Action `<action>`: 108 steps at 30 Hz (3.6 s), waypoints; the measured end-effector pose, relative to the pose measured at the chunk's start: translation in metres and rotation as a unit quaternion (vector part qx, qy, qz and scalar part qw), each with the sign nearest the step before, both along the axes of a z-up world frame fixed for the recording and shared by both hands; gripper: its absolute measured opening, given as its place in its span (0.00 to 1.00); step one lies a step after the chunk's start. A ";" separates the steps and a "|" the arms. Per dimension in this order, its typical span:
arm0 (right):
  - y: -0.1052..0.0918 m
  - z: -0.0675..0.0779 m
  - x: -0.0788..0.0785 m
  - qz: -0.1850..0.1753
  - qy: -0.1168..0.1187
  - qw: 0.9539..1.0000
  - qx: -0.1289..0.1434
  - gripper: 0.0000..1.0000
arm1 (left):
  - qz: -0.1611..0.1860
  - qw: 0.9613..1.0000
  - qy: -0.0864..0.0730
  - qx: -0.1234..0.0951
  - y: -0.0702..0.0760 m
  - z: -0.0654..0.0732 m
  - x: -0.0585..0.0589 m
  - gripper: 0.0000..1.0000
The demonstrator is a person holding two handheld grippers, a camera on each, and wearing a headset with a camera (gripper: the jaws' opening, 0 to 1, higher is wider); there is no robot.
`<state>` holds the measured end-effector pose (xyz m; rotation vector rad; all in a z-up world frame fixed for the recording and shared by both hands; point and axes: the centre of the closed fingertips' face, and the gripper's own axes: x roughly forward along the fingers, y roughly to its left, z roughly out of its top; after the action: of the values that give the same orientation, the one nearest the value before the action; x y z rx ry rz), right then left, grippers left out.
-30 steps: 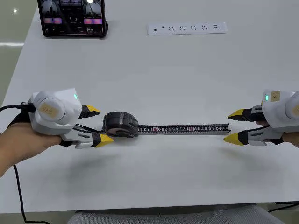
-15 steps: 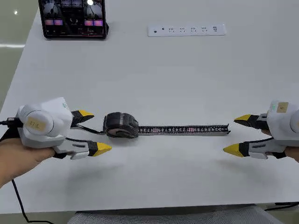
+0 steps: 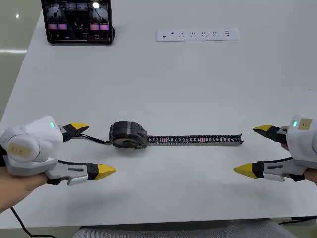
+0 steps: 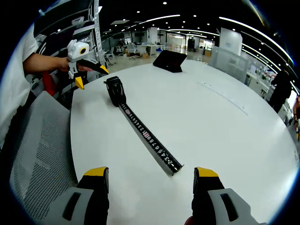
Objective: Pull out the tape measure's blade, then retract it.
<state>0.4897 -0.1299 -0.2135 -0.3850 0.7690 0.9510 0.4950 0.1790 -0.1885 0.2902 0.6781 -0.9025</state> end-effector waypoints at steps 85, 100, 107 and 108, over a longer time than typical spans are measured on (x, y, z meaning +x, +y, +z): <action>-0.029 -0.004 -0.055 -0.066 0.003 0.996 0.053 0.98 | 0.119 0.991 0.025 -0.056 0.013 -0.022 -0.062 0.89; -0.024 -0.001 -0.056 -0.059 0.000 0.997 0.049 0.97 | 0.129 0.990 0.023 -0.060 0.020 -0.019 -0.062 0.89; -0.023 -0.001 -0.055 -0.059 0.000 0.997 0.052 0.97 | 0.128 0.990 0.024 -0.060 0.019 -0.019 -0.061 0.89; -0.023 -0.001 -0.055 -0.058 0.000 0.997 0.051 0.97 | 0.128 0.990 0.024 -0.061 0.018 -0.019 -0.060 0.89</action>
<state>0.4349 -0.1526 -0.2149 -0.2481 0.7307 0.8763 0.4345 0.1972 -0.2073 0.0705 0.6839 -0.7031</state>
